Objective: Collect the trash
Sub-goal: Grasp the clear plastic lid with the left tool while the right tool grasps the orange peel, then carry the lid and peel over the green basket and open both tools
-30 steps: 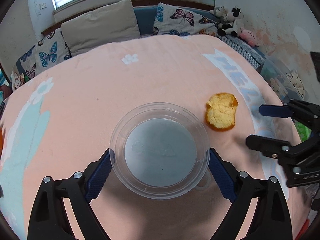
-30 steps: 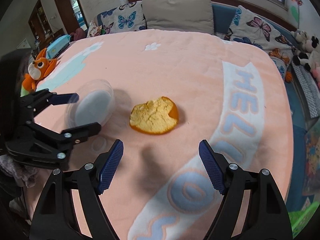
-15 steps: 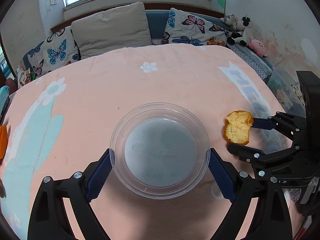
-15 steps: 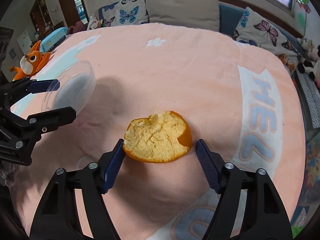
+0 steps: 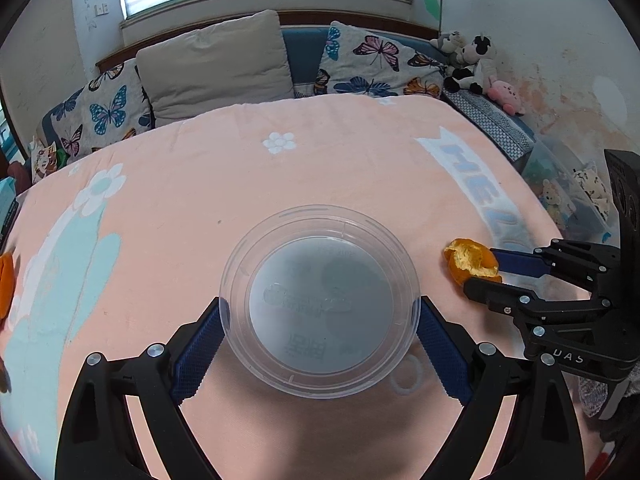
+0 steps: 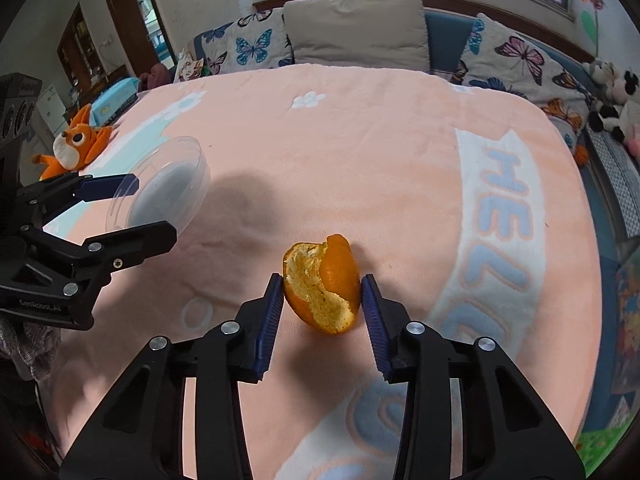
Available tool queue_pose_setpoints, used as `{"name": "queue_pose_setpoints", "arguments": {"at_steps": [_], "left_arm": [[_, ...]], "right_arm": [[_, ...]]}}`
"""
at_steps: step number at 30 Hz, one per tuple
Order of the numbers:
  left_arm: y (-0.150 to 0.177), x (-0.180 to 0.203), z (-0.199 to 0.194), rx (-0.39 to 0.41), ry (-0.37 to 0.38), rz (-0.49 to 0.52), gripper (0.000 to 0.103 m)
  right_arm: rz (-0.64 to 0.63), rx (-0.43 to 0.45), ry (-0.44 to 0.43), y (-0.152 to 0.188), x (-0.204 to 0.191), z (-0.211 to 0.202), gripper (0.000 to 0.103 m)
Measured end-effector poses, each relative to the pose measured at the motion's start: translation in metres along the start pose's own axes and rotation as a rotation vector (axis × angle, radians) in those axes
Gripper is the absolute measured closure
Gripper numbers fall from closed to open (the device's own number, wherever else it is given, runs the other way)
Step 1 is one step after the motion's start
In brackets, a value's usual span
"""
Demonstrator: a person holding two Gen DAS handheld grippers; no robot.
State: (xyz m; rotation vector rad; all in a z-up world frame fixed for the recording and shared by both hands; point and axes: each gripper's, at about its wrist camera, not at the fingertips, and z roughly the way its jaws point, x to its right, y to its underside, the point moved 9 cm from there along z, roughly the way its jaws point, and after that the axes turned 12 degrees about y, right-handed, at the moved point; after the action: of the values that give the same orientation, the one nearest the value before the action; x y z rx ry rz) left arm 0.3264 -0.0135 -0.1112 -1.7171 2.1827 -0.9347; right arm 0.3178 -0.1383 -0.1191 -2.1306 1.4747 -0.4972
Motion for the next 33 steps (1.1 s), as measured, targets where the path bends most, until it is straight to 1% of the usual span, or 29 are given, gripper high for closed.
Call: {"name": "queue_pose_setpoints", "arguments": {"at_steps": [6, 15, 25, 31, 33], "left_arm": [[0.005, 0.026, -0.007, 0.004, 0.025, 0.030, 0.014], [0.013, 0.088, -0.017, 0.008, 0.085, 0.101, 0.014], [0.027, 0.174, -0.016, -0.008, 0.178, 0.190, 0.014], [0.033, 0.233, -0.019, -0.014, 0.244, 0.259, 0.014], [0.034, 0.253, -0.019, -0.017, 0.264, 0.280, 0.014]], "right_arm": [[0.029, 0.020, 0.014, 0.019, 0.014, -0.033, 0.063], [0.096, 0.052, 0.059, 0.061, 0.047, -0.088, 0.063], [0.187, 0.065, 0.141, 0.111, 0.095, -0.138, 0.063], [0.262, 0.071, 0.209, 0.148, 0.135, -0.171, 0.063], [0.296, 0.072, 0.243, 0.163, 0.154, -0.183, 0.063]]}}
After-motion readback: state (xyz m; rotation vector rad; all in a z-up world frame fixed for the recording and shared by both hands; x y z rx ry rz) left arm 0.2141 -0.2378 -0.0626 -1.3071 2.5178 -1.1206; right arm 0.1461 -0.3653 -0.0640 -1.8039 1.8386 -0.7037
